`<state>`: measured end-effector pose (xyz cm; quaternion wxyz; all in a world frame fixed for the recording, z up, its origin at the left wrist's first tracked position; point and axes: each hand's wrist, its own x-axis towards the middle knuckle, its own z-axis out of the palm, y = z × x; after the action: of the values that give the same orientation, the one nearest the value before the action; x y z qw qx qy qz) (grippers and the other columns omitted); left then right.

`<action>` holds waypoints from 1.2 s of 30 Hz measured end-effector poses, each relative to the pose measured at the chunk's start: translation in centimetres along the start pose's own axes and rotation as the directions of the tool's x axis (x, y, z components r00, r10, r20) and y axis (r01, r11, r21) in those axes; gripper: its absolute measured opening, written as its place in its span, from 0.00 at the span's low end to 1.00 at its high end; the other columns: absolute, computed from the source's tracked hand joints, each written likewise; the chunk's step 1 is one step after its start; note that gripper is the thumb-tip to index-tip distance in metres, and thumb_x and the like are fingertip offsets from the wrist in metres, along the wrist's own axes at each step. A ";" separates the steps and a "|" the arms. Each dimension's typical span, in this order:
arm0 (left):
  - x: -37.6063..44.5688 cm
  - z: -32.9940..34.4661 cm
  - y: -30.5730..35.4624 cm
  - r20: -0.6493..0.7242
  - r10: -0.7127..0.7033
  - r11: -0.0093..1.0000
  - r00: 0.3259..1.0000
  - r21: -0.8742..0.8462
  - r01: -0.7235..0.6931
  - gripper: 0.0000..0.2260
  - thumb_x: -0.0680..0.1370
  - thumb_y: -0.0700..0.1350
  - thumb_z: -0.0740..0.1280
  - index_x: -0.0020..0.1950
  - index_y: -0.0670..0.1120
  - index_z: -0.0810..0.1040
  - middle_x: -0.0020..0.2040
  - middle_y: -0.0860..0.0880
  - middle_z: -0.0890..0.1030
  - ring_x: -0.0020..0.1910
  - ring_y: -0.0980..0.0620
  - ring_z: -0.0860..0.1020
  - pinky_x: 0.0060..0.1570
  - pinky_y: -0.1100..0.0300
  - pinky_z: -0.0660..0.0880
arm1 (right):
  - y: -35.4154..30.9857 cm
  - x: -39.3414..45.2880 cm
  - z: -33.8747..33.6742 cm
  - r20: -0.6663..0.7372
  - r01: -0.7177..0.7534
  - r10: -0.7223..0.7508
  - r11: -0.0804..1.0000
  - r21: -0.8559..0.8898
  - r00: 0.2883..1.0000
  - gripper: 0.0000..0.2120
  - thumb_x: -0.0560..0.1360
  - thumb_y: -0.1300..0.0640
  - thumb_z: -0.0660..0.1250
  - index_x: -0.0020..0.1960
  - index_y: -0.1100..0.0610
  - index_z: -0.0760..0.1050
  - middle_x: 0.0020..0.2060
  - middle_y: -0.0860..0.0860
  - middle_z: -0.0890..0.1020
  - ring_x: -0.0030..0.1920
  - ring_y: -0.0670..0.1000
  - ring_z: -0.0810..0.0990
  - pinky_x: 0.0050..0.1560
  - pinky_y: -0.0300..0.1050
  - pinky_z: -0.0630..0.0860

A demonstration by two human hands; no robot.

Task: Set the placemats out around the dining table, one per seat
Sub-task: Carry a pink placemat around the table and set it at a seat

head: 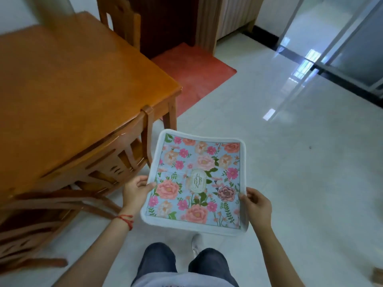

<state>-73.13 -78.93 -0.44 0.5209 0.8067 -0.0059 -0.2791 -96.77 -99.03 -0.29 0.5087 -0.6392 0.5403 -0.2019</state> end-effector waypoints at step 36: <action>-3.0 -14.2 4.8 -0.538 -0.033 0.911 0.842 -0.363 -0.197 0.09 0.70 0.33 0.71 0.48 0.41 0.78 0.39 0.48 0.82 0.29 0.59 0.81 0.30 0.65 0.78 | -18.1 5.8 14.3 0.524 0.364 -0.386 0.919 0.151 0.759 0.07 0.70 0.67 0.69 0.44 0.56 0.80 0.32 0.45 0.83 0.33 0.42 0.81 0.36 0.36 0.78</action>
<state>-67.82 -68.30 9.26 0.6687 0.7256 0.1615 -0.0160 -74.45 -99.86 8.01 0.6027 -0.7544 0.2304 -0.1205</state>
